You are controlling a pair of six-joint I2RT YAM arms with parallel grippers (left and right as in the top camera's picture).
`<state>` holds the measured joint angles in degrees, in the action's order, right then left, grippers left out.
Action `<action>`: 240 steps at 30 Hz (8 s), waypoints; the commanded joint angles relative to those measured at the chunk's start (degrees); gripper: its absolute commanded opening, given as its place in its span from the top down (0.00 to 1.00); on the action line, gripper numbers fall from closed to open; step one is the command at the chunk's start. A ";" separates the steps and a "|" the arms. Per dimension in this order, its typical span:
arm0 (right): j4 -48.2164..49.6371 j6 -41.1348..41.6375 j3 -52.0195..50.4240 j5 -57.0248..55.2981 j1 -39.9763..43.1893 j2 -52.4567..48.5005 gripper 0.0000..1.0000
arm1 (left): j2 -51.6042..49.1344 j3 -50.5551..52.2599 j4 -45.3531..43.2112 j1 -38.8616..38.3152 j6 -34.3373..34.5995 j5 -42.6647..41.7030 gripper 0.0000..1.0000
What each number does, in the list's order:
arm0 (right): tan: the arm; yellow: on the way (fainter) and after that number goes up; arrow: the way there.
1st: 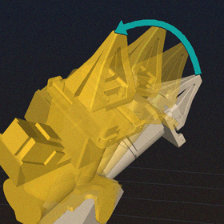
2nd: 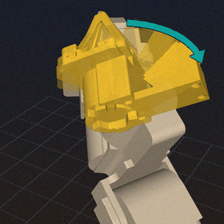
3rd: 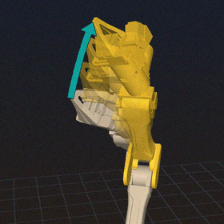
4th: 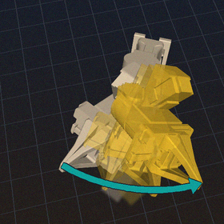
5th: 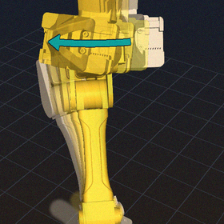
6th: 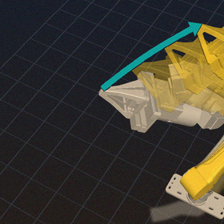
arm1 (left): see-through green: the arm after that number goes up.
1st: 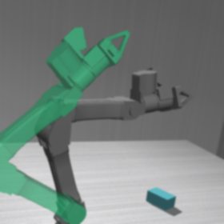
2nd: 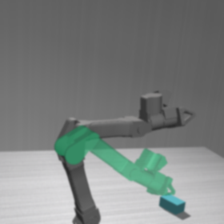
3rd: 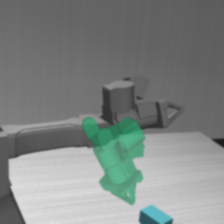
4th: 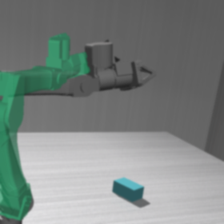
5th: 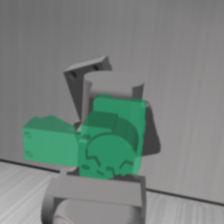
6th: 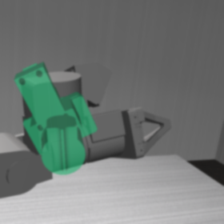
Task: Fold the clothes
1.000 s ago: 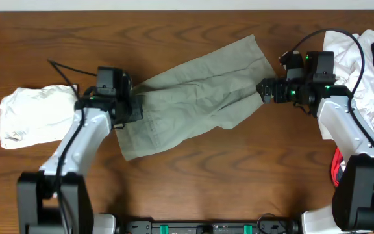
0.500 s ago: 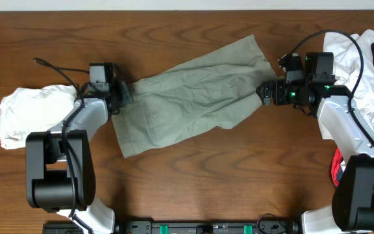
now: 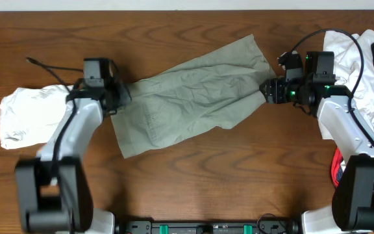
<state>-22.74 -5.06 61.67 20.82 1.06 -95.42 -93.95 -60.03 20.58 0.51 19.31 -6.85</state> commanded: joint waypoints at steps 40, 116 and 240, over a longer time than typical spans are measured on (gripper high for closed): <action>-15.85 7.85 0.52 -9.92 -2.95 -22.45 0.99 | -19.04 -1.22 16.37 -11.26 -8.57 -1.66 0.77; 14.29 17.97 8.44 -19.61 -4.42 -10.64 0.79 | -19.04 -1.29 19.23 -7.61 -8.81 4.35 0.78; -14.49 5.01 -0.74 9.77 13.55 -5.70 0.99 | 8.22 -4.72 26.12 -7.32 -8.57 -1.70 0.75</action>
<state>-36.05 -0.45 57.34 33.45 11.16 -106.02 -90.80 -65.08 46.35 -7.11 10.63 -7.86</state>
